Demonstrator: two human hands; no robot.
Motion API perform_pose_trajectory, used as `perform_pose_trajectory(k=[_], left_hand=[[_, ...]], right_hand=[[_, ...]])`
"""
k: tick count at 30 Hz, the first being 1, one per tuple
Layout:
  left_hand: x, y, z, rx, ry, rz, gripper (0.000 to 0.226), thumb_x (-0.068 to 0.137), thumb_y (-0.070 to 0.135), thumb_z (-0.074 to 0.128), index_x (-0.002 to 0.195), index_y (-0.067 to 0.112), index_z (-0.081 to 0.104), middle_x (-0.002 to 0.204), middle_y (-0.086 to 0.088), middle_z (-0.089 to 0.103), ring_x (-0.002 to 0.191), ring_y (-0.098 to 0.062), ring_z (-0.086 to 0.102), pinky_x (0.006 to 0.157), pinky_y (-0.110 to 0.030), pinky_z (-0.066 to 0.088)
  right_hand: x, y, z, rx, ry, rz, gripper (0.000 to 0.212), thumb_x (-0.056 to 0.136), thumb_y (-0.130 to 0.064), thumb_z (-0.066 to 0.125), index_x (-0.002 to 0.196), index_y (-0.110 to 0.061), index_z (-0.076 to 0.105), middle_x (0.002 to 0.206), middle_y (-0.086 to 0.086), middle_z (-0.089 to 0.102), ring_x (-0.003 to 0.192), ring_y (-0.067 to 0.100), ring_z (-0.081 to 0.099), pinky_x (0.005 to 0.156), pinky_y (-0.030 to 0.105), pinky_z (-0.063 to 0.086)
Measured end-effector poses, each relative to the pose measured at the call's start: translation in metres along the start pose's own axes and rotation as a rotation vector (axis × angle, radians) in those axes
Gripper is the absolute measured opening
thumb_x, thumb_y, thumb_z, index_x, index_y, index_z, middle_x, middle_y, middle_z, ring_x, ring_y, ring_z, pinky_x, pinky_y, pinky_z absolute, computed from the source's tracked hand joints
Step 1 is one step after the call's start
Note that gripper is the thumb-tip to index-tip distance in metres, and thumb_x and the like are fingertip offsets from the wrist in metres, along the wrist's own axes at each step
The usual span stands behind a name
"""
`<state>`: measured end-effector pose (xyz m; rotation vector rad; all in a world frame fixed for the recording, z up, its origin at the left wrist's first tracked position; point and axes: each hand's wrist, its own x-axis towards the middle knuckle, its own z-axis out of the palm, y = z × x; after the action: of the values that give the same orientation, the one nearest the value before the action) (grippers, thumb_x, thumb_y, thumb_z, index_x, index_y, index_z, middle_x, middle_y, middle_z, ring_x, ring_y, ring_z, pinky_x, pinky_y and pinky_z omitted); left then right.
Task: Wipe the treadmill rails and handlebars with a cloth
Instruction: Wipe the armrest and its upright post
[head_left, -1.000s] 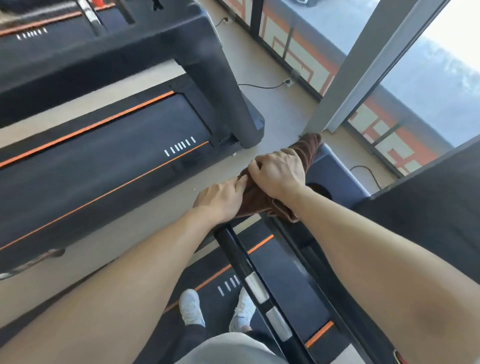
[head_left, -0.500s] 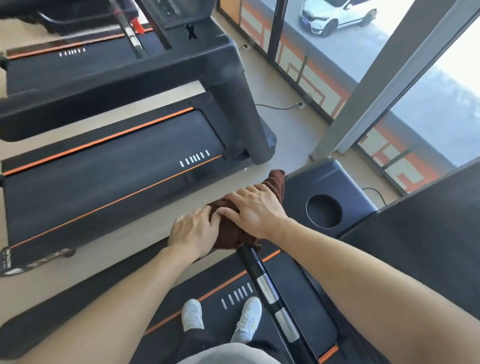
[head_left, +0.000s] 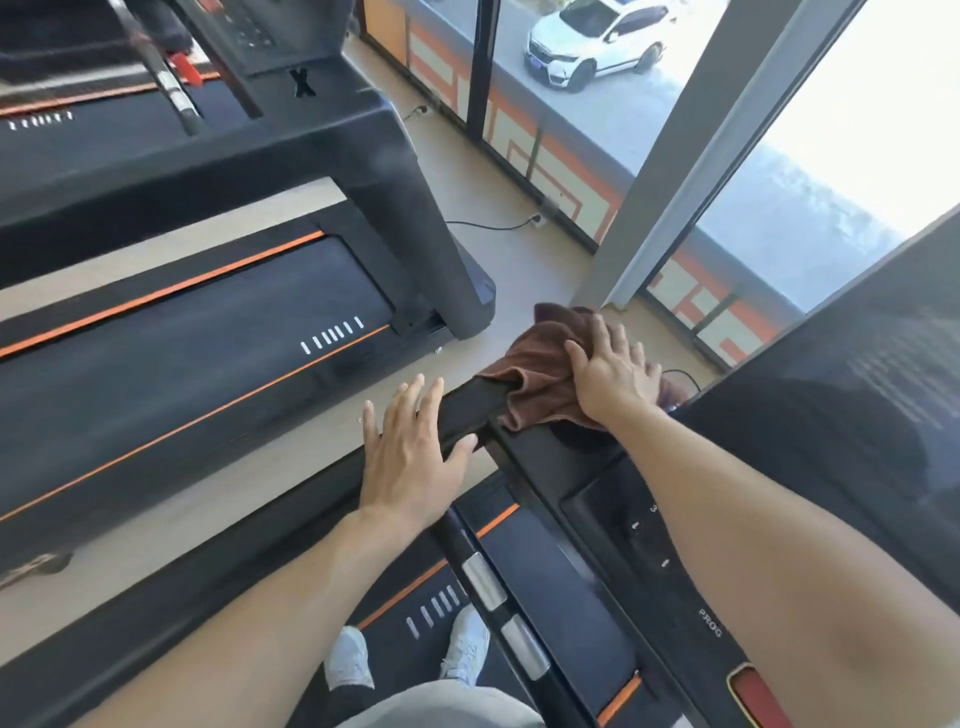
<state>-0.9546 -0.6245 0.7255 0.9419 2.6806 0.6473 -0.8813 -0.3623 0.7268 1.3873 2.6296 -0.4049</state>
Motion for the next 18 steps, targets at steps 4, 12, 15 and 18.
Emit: perform_pose_trajectory(k=[4, 12, 15, 18], left_hand=[[-0.004, -0.024, -0.011, -0.052, 0.022, -0.072, 0.068, 0.099, 0.051, 0.05, 0.156, 0.021, 0.028, 0.165, -0.002, 0.027, 0.153, -0.017, 0.02, 0.127, -0.05, 0.003], [-0.03, -0.081, -0.037, -0.212, 0.175, -0.252, 0.056, 0.099, 0.041, 0.055, 0.149, 0.018, 0.043, 0.155, -0.001, 0.044, 0.146, -0.019, 0.037, 0.124, -0.041, 0.018], [-0.038, -0.09, -0.043, -0.247, 0.193, -0.274, 0.05, 0.1, 0.039, 0.054, 0.145, 0.018, 0.048, 0.152, -0.001, 0.048, 0.142, -0.02, 0.04, 0.12, -0.039, 0.028], [-0.048, -0.1, -0.05, -0.274, 0.237, -0.283, 0.047, 0.101, 0.041, 0.051, 0.143, 0.021, 0.05, 0.15, 0.002, 0.05, 0.141, -0.017, 0.042, 0.119, -0.038, 0.034]], right_hand=[[-0.016, 0.008, 0.005, 0.007, -0.053, 0.137, 0.073, 0.104, -0.065, 0.016, 0.166, -0.029, 0.002, 0.174, 0.004, 0.001, 0.16, 0.031, 0.0, 0.128, 0.052, 0.0], [-0.064, -0.059, 0.039, 0.059, 0.036, -0.293, 0.066, 0.101, -0.064, 0.026, 0.162, -0.039, 0.024, 0.173, -0.009, 0.005, 0.159, 0.021, -0.012, 0.128, 0.047, -0.011], [-0.09, -0.091, 0.055, -0.034, 0.045, -0.511, 0.056, 0.102, -0.061, 0.026, 0.151, -0.038, 0.044, 0.166, -0.012, 0.031, 0.16, 0.018, 0.004, 0.128, 0.047, -0.008], [-0.139, -0.136, 0.079, 0.002, 0.035, -0.705, 0.047, 0.105, -0.052, 0.031, 0.141, -0.034, 0.055, 0.151, -0.01, 0.054, 0.153, 0.019, 0.029, 0.129, 0.047, 0.001]])
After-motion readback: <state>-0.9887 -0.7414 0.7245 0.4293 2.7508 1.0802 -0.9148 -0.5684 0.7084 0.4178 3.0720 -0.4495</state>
